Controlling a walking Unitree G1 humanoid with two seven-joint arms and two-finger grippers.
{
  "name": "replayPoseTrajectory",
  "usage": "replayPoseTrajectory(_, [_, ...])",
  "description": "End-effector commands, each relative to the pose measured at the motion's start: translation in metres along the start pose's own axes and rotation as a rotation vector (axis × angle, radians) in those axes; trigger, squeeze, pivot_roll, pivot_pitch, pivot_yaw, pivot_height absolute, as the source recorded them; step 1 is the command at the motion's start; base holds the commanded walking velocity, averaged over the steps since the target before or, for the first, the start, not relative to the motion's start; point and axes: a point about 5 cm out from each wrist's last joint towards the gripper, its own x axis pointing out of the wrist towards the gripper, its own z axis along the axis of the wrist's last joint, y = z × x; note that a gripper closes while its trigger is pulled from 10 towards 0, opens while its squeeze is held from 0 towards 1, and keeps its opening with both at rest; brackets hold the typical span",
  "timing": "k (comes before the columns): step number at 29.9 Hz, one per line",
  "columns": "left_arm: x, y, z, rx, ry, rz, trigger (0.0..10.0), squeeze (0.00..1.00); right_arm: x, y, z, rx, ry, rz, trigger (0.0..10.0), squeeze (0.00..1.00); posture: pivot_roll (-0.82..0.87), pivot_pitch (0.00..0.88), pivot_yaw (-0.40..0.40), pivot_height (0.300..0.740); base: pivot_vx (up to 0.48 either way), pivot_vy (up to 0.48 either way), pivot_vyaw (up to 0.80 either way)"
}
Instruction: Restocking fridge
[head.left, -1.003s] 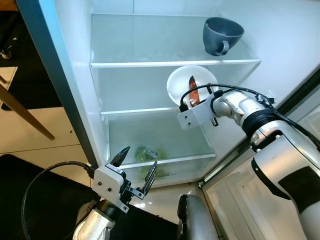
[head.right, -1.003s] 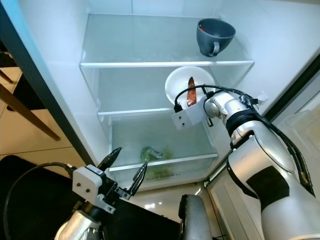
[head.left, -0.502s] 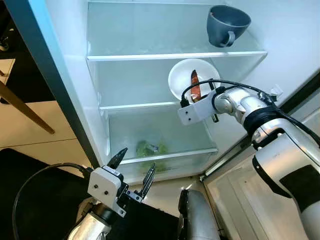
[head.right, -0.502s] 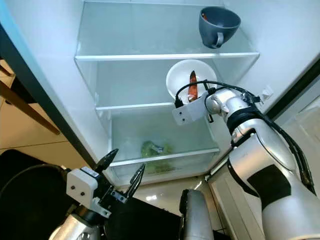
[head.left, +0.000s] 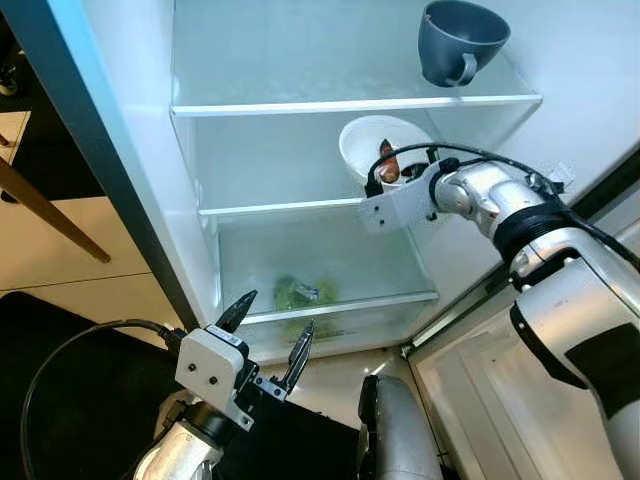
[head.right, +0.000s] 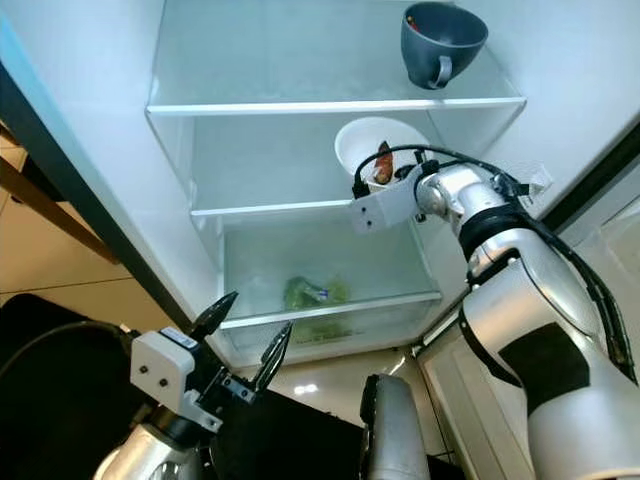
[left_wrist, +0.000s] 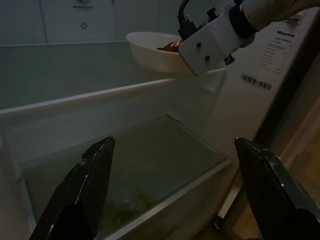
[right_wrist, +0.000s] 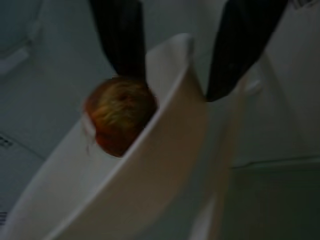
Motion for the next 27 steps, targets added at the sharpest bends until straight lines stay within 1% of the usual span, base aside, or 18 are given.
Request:
replayPoseTrajectory(1, [-0.004, -0.003, -0.003, -0.002, 0.031, -0.020, 10.0, 0.00, -0.002, -0.002, -0.007, 0.007, 0.025, -0.011, 10.0, 0.32, 0.14, 0.333, -0.096, 0.447, 0.000, 0.000, 0.00])
replayPoseTrajectory(2, [-0.004, -0.003, -0.003, -0.002, 0.031, -0.020, 10.0, 0.00, -0.002, -0.002, -0.007, 0.007, 0.025, -0.011, 10.0, 0.32, 0.14, 0.333, -0.096, 0.447, 0.000, 0.000, 0.00])
replayPoseTrajectory(3, [-0.003, -0.002, -0.003, -0.002, 0.031, -0.020, 10.0, 0.00, -0.003, -0.004, -0.008, 0.013, 0.025, -0.016, 10.0, 0.03, 0.14, 0.331, -0.094, 0.447, 0.000, 0.000, 0.00])
replayPoseTrajectory(4, [-0.002, -0.002, -0.003, -0.001, 0.031, -0.024, 10.0, 0.00, -0.004, -0.006, -0.008, 0.022, 0.020, -0.024, 10.0, 0.00, 0.14, 0.323, -0.094, 0.447, 0.000, 0.000, 0.00])
replayPoseTrajectory(6, [-0.001, -0.002, -0.004, -0.001, 0.030, -0.026, 10.0, 0.00, -0.004, -0.008, -0.009, 0.032, 0.014, -0.029, 10.0, 0.00, 0.14, 0.319, -0.094, 0.447, 0.000, 0.000, 0.00])
replayPoseTrajectory(8, [0.001, -0.001, -0.004, 0.001, 0.027, -0.028, 10.0, 0.00, -0.007, -0.013, -0.009, 0.072, -0.014, -0.029, 10.0, 0.00, 0.13, 0.310, -0.092, 0.447, 0.000, 0.000, 0.00])
replayPoseTrajectory(9, [0.002, -0.001, -0.005, 0.001, 0.024, -0.030, 10.0, 0.00, -0.008, -0.015, -0.010, 0.109, -0.038, -0.016, 10.0, 0.00, 0.13, 0.306, -0.091, 0.447, 0.000, 0.000, 0.00])
replayPoseTrajectory(10, [0.002, -0.001, -0.005, 0.001, 0.024, -0.030, 10.0, 0.00, -0.008, -0.015, -0.010, 0.109, -0.038, -0.016, 10.0, 0.00, 0.13, 0.306, -0.091, 0.447, 0.000, 0.000, 0.00])
replayPoseTrajectory(11, [0.004, -0.001, -0.005, 0.002, 0.023, -0.032, 10.0, 0.00, -0.009, -0.016, -0.010, 0.132, -0.053, -0.008, 10.0, 0.00, 0.13, 0.300, -0.090, 0.447, 0.000, 0.000, 0.00])
replayPoseTrajectory(13, [0.006, 0.000, -0.006, 0.003, 0.019, -0.037, 10.0, 0.00, -0.012, -0.018, -0.012, 0.176, -0.097, 0.032, 10.0, 0.00, 0.11, 0.290, -0.087, 0.447, 0.000, 0.000, 0.00])
replayPoseTrajectory(18, [0.010, 0.001, -0.008, 0.004, 0.014, -0.045, 10.0, 0.00, -0.016, -0.021, -0.012, 0.210, -0.149, 0.063, 10.0, 0.00, 0.10, 0.274, -0.083, 0.447, 0.000, 0.000, 0.00])
replayPoseTrajectory(19, [0.012, 0.001, -0.008, 0.004, 0.010, -0.049, 10.0, 0.00, -0.018, -0.021, -0.012, 0.222, -0.174, 0.078, 10.0, 0.00, 0.10, 0.271, -0.082, 0.447, 0.000, 0.000, 0.00])
replayPoseTrajectory(20, [0.016, 0.002, -0.009, 0.006, 0.002, -0.058, 10.0, 0.00, -0.021, -0.021, -0.013, 0.246, -0.226, 0.109, 10.0, 0.00, 0.09, 0.260, -0.078, 0.447, 0.000, 0.000, 0.00])
replayPoseTrajectory(21, [0.016, 0.002, -0.009, 0.006, 0.002, -0.058, 10.0, 0.00, -0.021, -0.021, -0.013, 0.246, -0.226, 0.109, 10.0, 0.00, 0.09, 0.260, -0.078, 0.447, 0.000, 0.000, 0.00])
replayPoseTrajectory(22, [0.018, 0.002, -0.009, 0.008, -0.001, -0.063, 10.0, 0.00, -0.023, -0.021, -0.013, 0.257, -0.251, 0.128, 10.0, 0.00, 0.09, 0.260, -0.078, 0.447, 0.000, 0.000, 0.00])
replayPoseTrajectory(25, [0.019, 0.003, -0.010, 0.008, -0.002, -0.064, 10.0, 0.00, -0.026, -0.020, -0.014, 0.275, -0.282, 0.147, 10.0, 0.00, 0.08, 0.253, -0.074, 0.447, 0.000, 0.000, 0.00])
replayPoseTrajectory(27, [0.021, 0.004, -0.010, 0.009, -0.005, -0.067, 10.0, 0.00, -0.029, -0.023, -0.014, 0.325, -0.346, 0.153, 10.0, 0.00, 0.08, 0.246, -0.071, 0.447, 0.000, 0.000, 0.00])
